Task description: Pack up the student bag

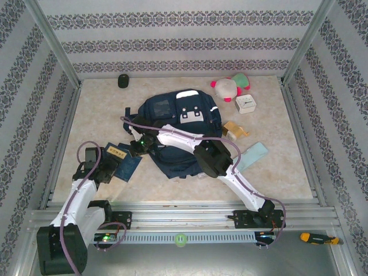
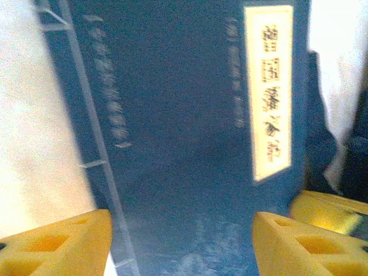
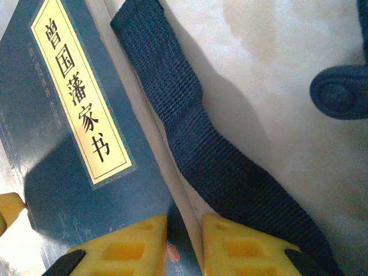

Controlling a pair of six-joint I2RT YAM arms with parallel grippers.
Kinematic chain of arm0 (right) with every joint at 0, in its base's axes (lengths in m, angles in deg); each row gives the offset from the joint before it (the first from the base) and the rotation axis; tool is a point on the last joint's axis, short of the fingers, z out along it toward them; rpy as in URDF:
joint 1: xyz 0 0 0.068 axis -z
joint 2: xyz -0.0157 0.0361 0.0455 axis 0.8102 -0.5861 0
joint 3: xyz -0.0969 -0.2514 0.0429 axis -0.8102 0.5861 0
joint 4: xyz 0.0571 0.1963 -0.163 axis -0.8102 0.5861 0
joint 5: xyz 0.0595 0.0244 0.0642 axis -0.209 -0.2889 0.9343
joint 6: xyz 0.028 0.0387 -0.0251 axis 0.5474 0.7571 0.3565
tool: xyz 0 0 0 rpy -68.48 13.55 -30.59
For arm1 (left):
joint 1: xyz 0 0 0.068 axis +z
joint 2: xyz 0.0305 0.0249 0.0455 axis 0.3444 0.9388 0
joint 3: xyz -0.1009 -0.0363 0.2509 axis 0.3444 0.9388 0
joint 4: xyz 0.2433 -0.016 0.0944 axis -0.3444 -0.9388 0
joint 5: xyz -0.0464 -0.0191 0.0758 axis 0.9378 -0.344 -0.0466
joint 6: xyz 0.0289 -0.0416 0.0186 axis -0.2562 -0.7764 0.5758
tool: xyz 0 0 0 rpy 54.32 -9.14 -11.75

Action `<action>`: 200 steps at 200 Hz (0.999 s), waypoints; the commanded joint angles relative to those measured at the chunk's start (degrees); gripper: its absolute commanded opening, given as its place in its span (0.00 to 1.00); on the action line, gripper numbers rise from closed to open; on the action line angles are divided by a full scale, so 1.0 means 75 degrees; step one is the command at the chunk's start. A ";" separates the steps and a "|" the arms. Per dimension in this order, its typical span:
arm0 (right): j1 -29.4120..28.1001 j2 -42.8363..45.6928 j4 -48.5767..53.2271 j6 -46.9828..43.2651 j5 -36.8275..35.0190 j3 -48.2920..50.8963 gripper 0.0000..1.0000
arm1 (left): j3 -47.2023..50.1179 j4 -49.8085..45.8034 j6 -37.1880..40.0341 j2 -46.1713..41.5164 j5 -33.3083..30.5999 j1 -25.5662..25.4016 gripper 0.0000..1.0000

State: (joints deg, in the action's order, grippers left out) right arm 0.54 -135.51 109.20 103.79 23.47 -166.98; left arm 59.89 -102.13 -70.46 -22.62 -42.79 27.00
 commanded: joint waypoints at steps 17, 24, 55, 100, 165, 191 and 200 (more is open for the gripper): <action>-0.0145 -0.0211 0.0976 0.0092 0.0103 0.0034 0.21 | -0.0350 -0.0770 0.0047 -0.0059 -0.0280 -0.0011 0.69; -0.0145 -0.0200 0.0972 0.0100 0.0070 0.0040 0.21 | -0.0318 -0.0983 -0.0020 -0.0064 -0.0446 -0.0011 0.70; -0.0146 -0.0128 0.0949 0.0095 0.0004 0.0144 0.21 | -0.0330 -0.1592 -0.0104 -0.0039 -0.0909 -0.0017 0.71; -0.0151 -0.0093 0.0913 0.0074 -0.0008 0.0177 0.20 | -0.0262 -0.1025 0.0038 0.0507 -0.0700 -0.0017 0.69; -0.0203 0.0037 0.0756 0.0195 0.0409 0.0523 0.18 | -0.0305 0.1104 0.0542 0.0558 0.0528 -0.0011 0.58; -0.0238 0.0057 0.0745 0.0272 0.0582 0.0588 0.18 | -0.0310 0.1579 0.0529 0.0135 0.0795 -0.0011 0.58; -0.0239 0.0082 0.0711 0.0313 0.0592 0.0644 0.18 | -0.0306 0.1729 0.0479 0.0058 0.0961 -0.0011 0.57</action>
State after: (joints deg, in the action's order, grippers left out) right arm 0.27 -134.48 110.25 104.66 26.18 -165.08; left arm 58.36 -104.06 -67.69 -19.84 -45.13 27.37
